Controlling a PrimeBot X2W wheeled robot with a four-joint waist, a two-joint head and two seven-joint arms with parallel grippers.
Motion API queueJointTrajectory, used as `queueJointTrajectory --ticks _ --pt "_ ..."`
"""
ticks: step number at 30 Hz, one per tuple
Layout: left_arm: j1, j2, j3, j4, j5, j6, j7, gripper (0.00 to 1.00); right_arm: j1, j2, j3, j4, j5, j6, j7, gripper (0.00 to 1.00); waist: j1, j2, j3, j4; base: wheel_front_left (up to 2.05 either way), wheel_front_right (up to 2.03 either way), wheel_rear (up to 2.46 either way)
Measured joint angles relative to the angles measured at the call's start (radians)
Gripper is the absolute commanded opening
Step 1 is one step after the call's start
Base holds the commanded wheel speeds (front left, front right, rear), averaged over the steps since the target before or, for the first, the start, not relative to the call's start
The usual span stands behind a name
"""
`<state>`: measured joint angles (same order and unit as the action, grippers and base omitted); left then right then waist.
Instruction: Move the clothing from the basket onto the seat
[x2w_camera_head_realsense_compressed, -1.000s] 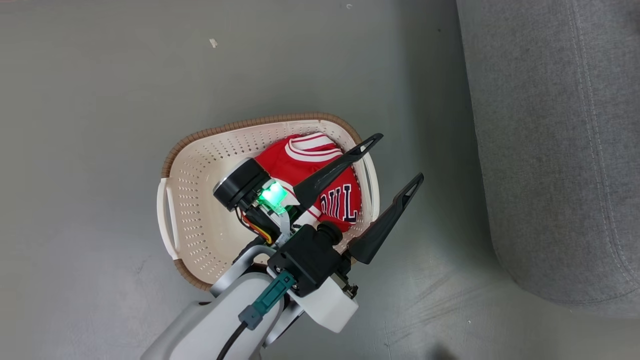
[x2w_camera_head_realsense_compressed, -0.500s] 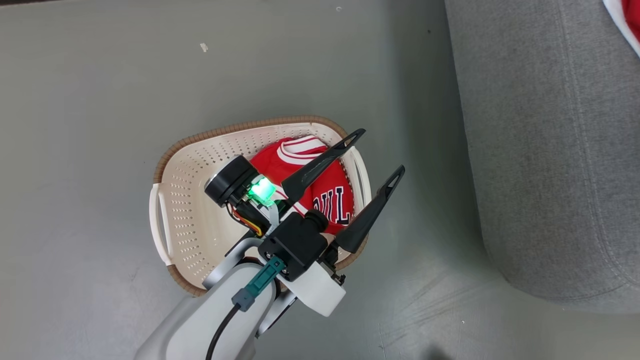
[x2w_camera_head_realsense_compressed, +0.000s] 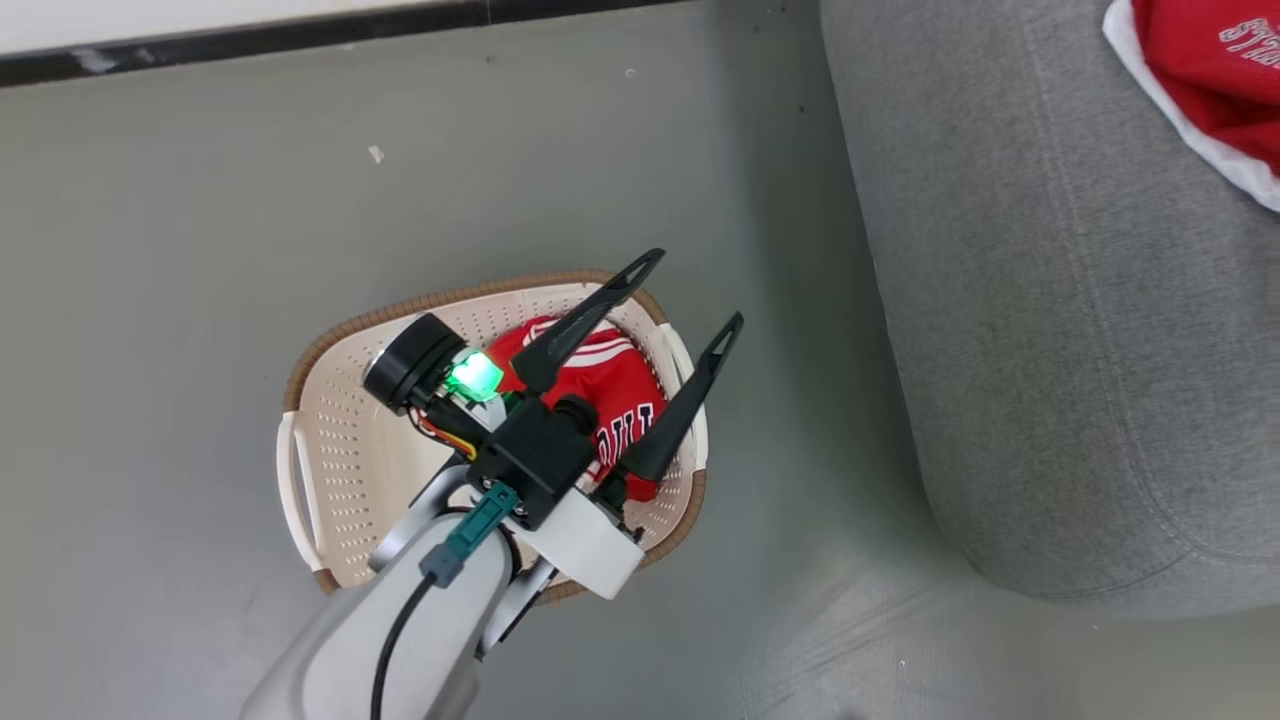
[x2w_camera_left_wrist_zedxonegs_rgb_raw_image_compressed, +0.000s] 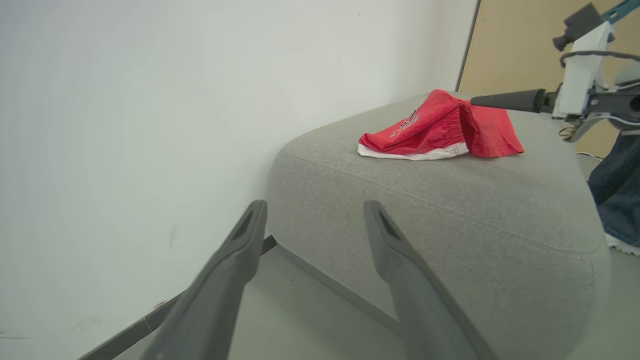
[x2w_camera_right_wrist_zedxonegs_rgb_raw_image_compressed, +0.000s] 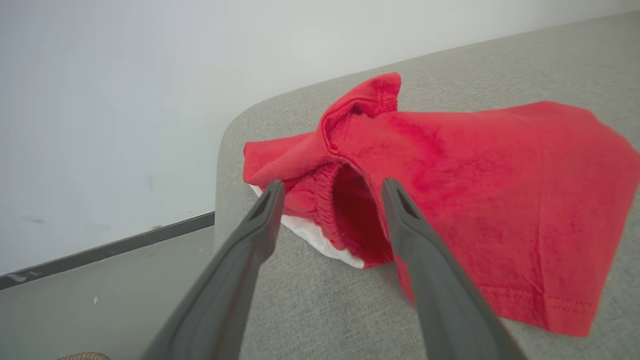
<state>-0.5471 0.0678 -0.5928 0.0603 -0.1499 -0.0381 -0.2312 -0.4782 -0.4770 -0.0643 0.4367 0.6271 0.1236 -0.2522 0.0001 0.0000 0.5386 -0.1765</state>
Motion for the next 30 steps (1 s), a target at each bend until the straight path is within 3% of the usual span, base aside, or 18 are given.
queueJointTrajectory --ticks 9,21,23,30 --pt "0.043 0.028 0.075 0.028 -0.032 0.029 -0.013 1.00 0.021 0.013 0.069 -0.154 -0.027 0.000 -0.002 1.00 0.0001 0.0000 -0.063 -0.017 0.00 0.00 0.00" --pt "0.151 0.058 0.227 0.061 -0.086 0.109 -0.021 1.00 0.040 0.120 0.122 -0.292 -0.132 0.000 -0.003 1.00 0.0000 0.0000 -0.159 0.002 0.00 0.00 0.00" --pt "0.185 0.059 0.274 0.058 -0.107 0.139 -0.021 1.00 0.053 0.144 0.137 -0.310 -0.158 0.000 -0.003 1.00 0.0000 0.0000 -0.185 0.011 0.00 0.00 0.00" --pt "0.253 0.058 0.349 0.028 -0.117 0.169 -0.021 1.00 0.109 0.198 0.148 -0.332 -0.243 0.000 -0.003 1.00 0.0000 0.0000 -0.247 0.035 0.00 0.00 0.00"
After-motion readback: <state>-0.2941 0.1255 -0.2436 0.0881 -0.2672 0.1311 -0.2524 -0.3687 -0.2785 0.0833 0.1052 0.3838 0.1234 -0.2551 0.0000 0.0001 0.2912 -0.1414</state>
